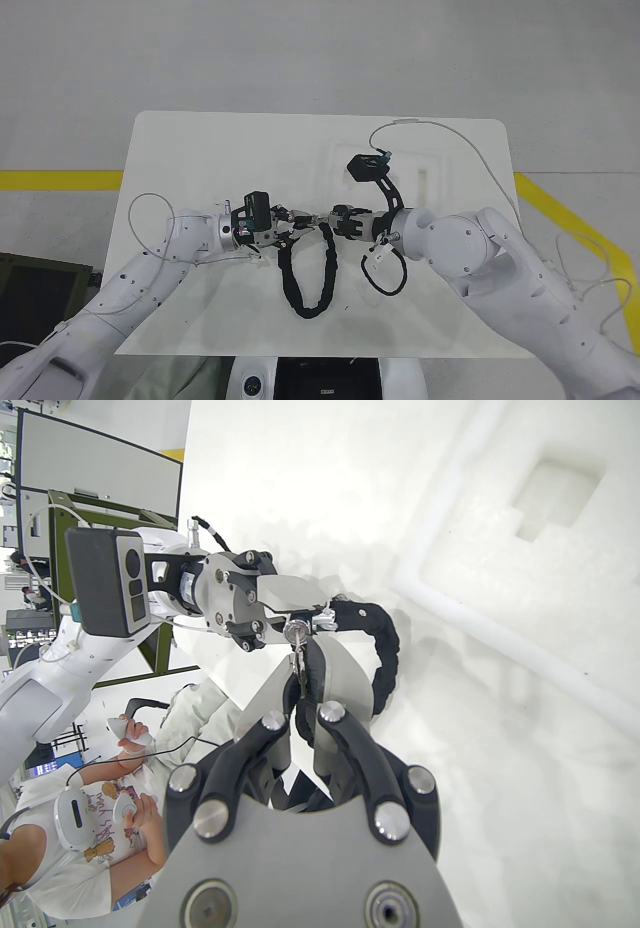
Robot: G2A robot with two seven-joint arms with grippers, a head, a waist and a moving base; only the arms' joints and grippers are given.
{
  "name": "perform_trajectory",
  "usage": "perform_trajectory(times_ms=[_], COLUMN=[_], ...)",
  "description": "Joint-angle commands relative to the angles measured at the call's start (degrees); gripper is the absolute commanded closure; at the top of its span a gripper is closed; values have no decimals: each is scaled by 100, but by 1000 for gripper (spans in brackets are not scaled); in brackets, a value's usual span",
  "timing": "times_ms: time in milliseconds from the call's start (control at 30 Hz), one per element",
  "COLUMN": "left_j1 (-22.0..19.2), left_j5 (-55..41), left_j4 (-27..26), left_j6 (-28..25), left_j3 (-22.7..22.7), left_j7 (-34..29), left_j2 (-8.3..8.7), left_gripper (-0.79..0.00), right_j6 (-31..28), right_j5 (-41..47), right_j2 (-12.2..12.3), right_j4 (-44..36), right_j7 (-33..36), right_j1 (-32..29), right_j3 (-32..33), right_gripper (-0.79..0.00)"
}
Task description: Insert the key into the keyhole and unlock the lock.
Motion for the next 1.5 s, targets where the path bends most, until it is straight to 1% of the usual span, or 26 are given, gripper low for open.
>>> perform_trajectory(times_ms=[0, 267, 667, 1133, 1467], left_j1=[0, 0, 0, 0, 0], left_j5=[0, 0, 0, 0, 0], left_j4=[0, 0, 0, 0, 0], left_j6=[0, 0, 0, 0, 0], left_j3=[0, 0, 0, 0, 0], left_j7=[0, 0, 0, 0, 0], left_j2=[0, 0, 0, 0, 0], left_gripper=[0, 0, 0, 0, 0], right_j6=[6, 25, 28, 123, 237], right_j5=[-4, -65, -84, -242, -427], right_j2=[-11, -52, -190, -386, -495], right_j4=[19, 60, 232, 540, 639], right_j7=[-12, 93, 99, 421, 494], right_j1=[8, 57, 261, 783, 935], right_j3=[5, -16, -237, -562, -734], right_gripper=[0, 0, 0, 0, 0])
